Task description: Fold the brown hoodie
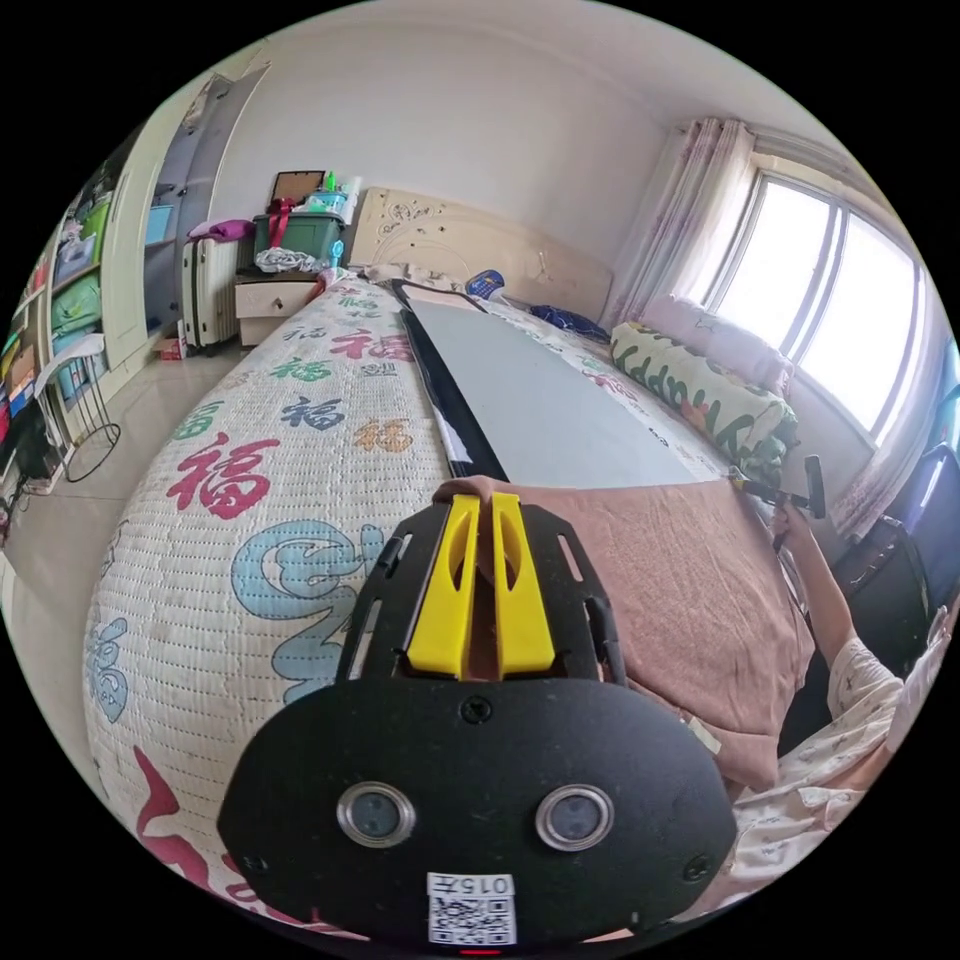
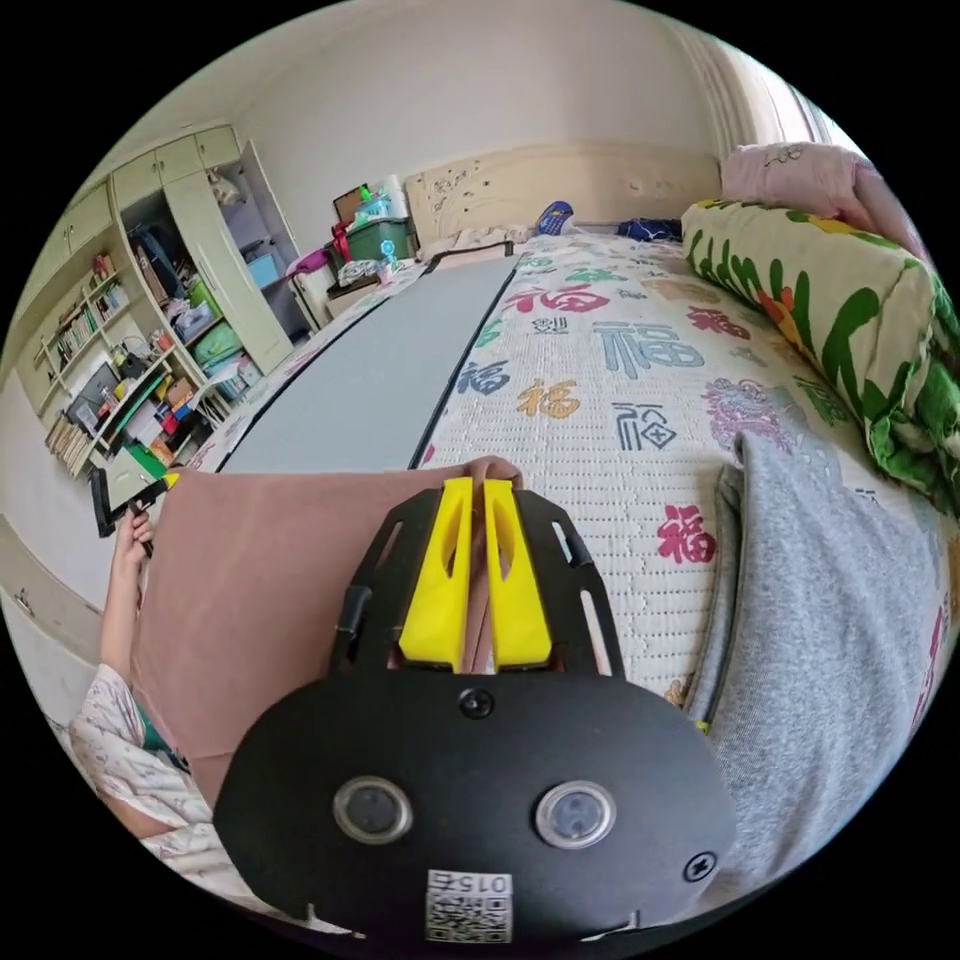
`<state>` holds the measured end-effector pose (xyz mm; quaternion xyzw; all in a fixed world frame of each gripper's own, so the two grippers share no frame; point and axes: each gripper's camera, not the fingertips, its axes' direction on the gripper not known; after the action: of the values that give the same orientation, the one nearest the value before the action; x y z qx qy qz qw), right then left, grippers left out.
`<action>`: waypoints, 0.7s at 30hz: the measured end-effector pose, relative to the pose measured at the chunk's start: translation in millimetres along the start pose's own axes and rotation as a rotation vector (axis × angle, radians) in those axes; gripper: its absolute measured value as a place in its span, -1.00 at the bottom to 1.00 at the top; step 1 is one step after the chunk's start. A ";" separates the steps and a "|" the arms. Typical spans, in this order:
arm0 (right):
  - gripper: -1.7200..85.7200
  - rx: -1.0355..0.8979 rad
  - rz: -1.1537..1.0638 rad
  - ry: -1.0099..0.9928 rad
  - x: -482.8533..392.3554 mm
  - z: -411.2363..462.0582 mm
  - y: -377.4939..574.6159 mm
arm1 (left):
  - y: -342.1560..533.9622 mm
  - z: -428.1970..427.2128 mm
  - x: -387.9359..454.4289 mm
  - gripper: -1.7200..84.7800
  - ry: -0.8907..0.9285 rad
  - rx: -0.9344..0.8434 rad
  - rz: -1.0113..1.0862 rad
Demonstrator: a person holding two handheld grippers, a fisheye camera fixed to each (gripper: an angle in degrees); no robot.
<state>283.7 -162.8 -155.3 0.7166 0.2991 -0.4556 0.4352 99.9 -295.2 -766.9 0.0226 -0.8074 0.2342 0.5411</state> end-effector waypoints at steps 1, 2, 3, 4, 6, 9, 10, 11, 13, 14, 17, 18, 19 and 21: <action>-0.93 -0.001 -0.025 0.048 -7.1 3.1 -0.3 | 2.2 7.0 6.4 -0.93 -0.016 -0.003 0.004; -0.93 -0.013 -0.069 0.116 -18.5 11.0 1.4 | 5.2 16.5 13.2 -0.93 -0.033 -0.015 0.013; -0.93 -0.026 -0.088 0.146 -24.3 16.7 3.0 | 7.2 22.2 16.6 -0.93 -0.045 -0.024 0.018; -0.93 -0.055 -0.116 0.197 -34.5 29.2 7.8 | 12.0 34.6 23.4 -0.93 -0.074 -0.045 0.028; -0.92 -0.078 -0.155 0.255 -46.0 44.5 17.1 | 19.4 54.3 34.6 -0.92 -0.120 -0.076 0.044; -0.89 -0.117 -0.162 0.260 -51.3 53.2 32.8 | 29.8 81.0 55.4 -0.90 -0.145 -0.140 0.052; -0.87 -0.108 -0.147 0.244 -50.0 46.8 40.9 | 36.3 83.4 64.1 -0.89 -0.146 -0.133 0.058; -0.84 -0.089 -0.136 0.224 -48.2 36.2 51.8 | 44.2 82.9 72.5 -0.87 -0.144 -0.123 0.064; -0.82 -0.050 -0.119 0.211 -45.5 13.5 75.3 | 58.9 78.3 83.6 -0.84 -0.157 -0.109 0.055; -0.82 -0.027 -0.122 0.200 -45.7 -5.3 96.1 | 69.6 72.8 92.7 -0.82 -0.185 -0.094 0.052; -0.77 0.048 -0.140 0.117 -51.3 -65.5 168.7 | 91.5 53.9 131.1 -0.80 -0.320 -0.043 0.121; -0.76 0.067 -0.141 0.095 -52.9 -78.8 186.4 | 94.6 49.7 141.4 -0.80 -0.349 -0.033 0.137; -0.75 0.101 -0.139 0.052 -56.7 -104.6 223.6 | 99.6 41.4 165.0 -0.80 -0.384 -0.009 0.172; -0.73 0.143 -0.119 -0.006 -62.8 -137.9 283.8 | 104.2 31.8 207.7 -0.81 -0.375 0.024 0.231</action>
<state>546.6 -166.8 30.1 0.7253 0.3066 -0.5032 0.3560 -43.6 -170.3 -629.8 -0.0207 -0.8884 0.2959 0.3504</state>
